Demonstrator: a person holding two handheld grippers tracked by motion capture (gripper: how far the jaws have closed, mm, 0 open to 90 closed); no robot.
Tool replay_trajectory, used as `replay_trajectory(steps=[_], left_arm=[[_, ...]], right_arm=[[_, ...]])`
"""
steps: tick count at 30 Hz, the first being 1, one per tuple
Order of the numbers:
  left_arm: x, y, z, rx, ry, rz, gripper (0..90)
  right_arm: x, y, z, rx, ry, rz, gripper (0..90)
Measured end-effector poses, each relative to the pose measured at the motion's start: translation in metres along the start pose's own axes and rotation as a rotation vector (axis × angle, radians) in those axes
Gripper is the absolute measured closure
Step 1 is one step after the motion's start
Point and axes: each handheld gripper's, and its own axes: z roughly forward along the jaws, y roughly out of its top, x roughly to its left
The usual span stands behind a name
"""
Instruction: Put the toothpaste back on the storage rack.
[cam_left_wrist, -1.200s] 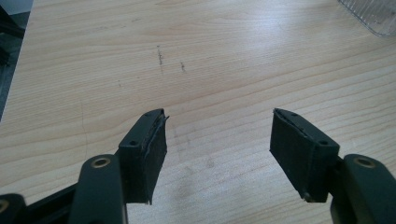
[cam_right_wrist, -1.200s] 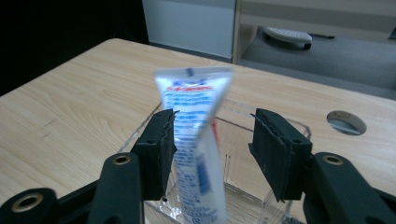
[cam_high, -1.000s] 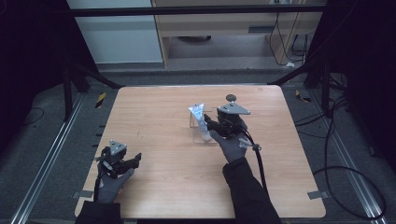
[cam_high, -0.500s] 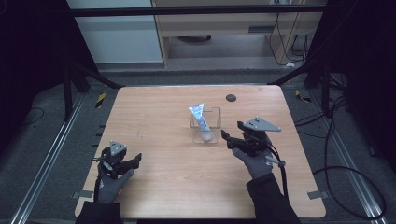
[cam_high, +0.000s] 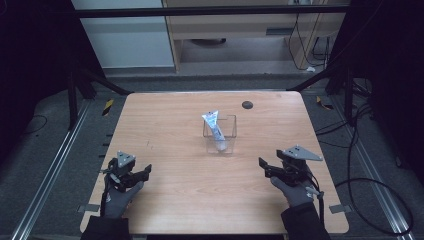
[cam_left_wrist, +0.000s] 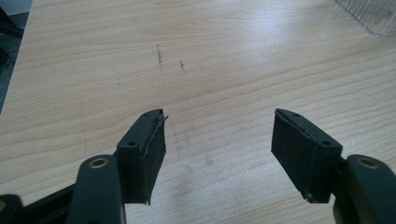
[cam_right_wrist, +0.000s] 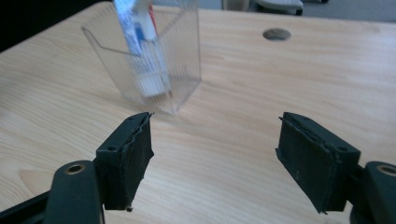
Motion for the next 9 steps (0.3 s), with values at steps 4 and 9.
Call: replay_trajectory(steps=[4, 9], left_arm=[[0.001, -0.001, 0.000, -0.003, -0.002, -0.003, 33.6], [0.002, -0.001, 0.001, -0.001, -0.004, -0.001, 33.0]], right_arm=[[-0.011, -0.012, -0.005, 0.008, -0.034, 0.026, 25.4], [-0.022, -0.022, -0.010, 0.021, -0.069, 0.041, 24.7]])
